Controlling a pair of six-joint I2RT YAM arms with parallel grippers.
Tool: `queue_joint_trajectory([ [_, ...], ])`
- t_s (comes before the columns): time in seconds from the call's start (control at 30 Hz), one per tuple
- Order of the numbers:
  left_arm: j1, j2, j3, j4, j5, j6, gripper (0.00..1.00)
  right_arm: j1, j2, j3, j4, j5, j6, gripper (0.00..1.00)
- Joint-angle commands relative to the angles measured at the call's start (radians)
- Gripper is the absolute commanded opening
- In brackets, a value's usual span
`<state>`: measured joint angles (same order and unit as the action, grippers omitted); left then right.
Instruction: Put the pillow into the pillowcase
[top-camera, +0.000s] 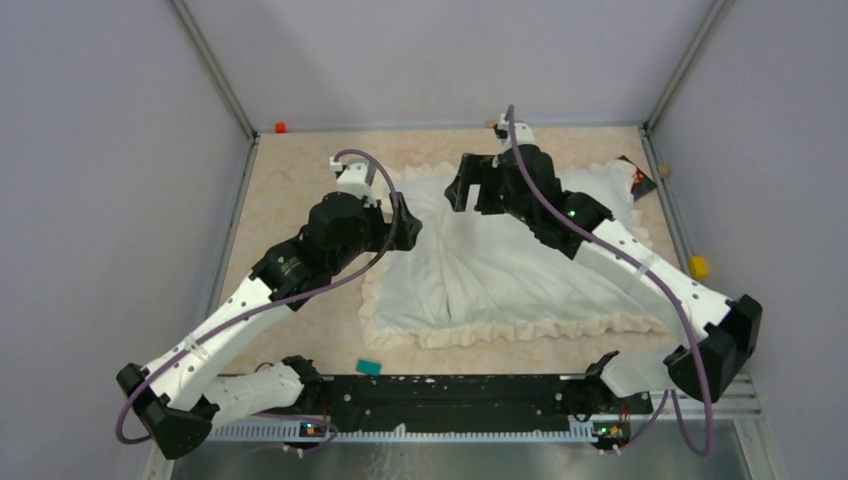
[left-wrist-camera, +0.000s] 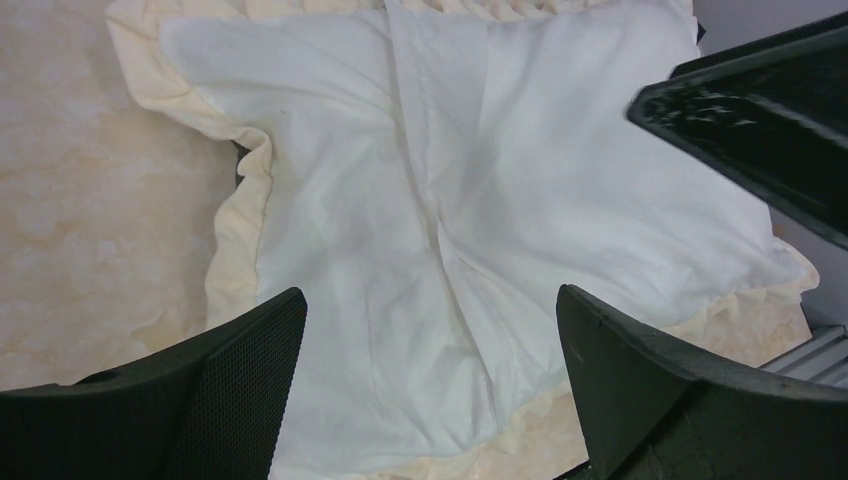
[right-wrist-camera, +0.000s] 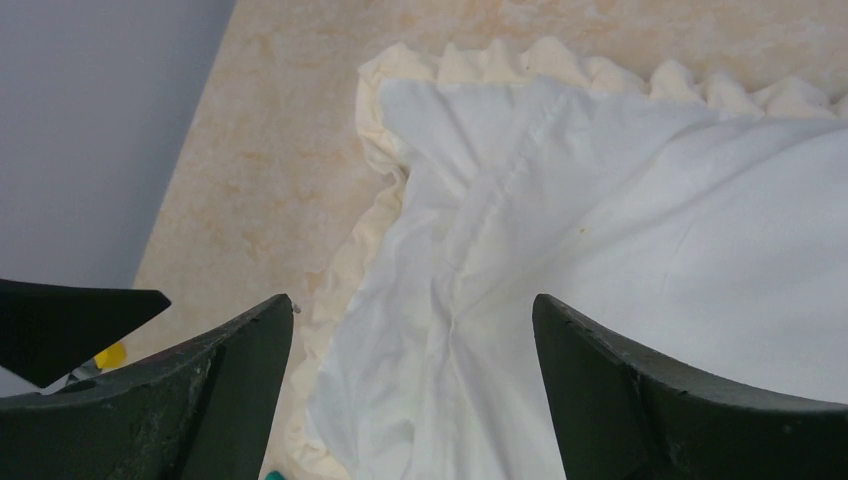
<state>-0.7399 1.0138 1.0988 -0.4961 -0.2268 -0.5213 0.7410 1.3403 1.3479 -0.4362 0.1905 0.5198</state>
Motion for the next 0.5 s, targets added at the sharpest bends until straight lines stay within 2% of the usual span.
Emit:
queue_joint_trajectory([
  [0.0, 0.004, 0.000, 0.063, -0.013, -0.028, 0.030, 0.99, -0.004, -0.097, -0.031, -0.018, 0.036, 0.002, 0.88],
  [0.47, 0.004, 0.007, 0.069, -0.005, -0.058, 0.038, 0.99, -0.005, -0.209, -0.081, -0.072, 0.054, 0.001, 0.88],
])
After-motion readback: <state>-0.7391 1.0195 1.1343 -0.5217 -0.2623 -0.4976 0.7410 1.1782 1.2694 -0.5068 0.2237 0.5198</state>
